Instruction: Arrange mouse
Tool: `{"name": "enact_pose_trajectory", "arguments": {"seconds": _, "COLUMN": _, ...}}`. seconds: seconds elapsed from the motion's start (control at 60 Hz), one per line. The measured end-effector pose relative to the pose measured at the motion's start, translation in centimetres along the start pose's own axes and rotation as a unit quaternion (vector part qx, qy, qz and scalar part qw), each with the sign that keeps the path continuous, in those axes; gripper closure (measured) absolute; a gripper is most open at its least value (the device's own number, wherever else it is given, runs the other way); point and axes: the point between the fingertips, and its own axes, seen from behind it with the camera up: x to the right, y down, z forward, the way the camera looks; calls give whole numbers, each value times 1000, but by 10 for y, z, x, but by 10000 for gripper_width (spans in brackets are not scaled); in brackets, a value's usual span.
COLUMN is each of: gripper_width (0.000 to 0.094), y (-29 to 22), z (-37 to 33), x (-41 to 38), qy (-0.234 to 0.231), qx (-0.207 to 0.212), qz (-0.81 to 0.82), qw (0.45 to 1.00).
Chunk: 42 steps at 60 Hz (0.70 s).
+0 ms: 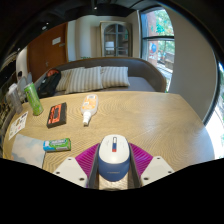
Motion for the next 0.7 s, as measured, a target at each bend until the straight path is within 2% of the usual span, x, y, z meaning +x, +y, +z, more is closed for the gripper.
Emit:
{"name": "enact_pose_trajectory", "arguments": {"seconds": 0.067, "gripper_width": 454, "y": 4, "z": -2, "x": 1, "qy": 1, "qx": -1, "qz": 2, "qw": 1000}}
{"name": "enact_pose_trajectory", "arguments": {"seconds": 0.167, "gripper_width": 545, "y": 5, "z": -3, "x": 1, "qy": 7, "qx": -39, "qz": -13, "qw": 999}}
{"name": "enact_pose_trajectory", "arguments": {"seconds": 0.25, "gripper_width": 579, "y": 0, "z": -14, "x": 7, "qy": 23, "qx": -59, "qz": -25, "qw": 998}}
{"name": "enact_pose_trajectory", "arguments": {"seconds": 0.3, "gripper_width": 575, "y": -22, "z": -33, "x": 5, "qy": 28, "qx": -35, "qz": -8, "qw": 999}}
{"name": "enact_pose_trajectory", "arguments": {"seconds": 0.367, "gripper_width": 575, "y": -77, "z": -67, "x": -6, "qy": 35, "qx": 23, "qz": 10, "qw": 999}}
{"name": "enact_pose_trajectory", "arguments": {"seconds": 0.433, "gripper_width": 575, "y": -127, "z": -104, "x": -39, "qy": 37, "qx": 76, "qz": -3, "qw": 996}}
{"name": "enact_pose_trajectory", "arguments": {"seconds": 0.483, "gripper_width": 576, "y": -150, "z": -121, "x": -72, "qy": 25, "qx": 99, "qz": -25, "qw": 994}}
{"name": "enact_pose_trajectory", "arguments": {"seconds": 0.533, "gripper_width": 577, "y": -158, "z": -133, "x": -125, "qy": -1, "qx": 113, "qz": -37, "qw": 993}}
{"name": "enact_pose_trajectory", "arguments": {"seconds": 0.6, "gripper_width": 578, "y": -147, "z": -143, "x": -197, "qy": -36, "qx": 112, "qz": -45, "qw": 992}}
{"name": "enact_pose_trajectory", "arguments": {"seconds": 0.7, "gripper_width": 580, "y": -95, "z": -125, "x": -276, "qy": -66, "qx": 76, "qz": -52, "qw": 994}}
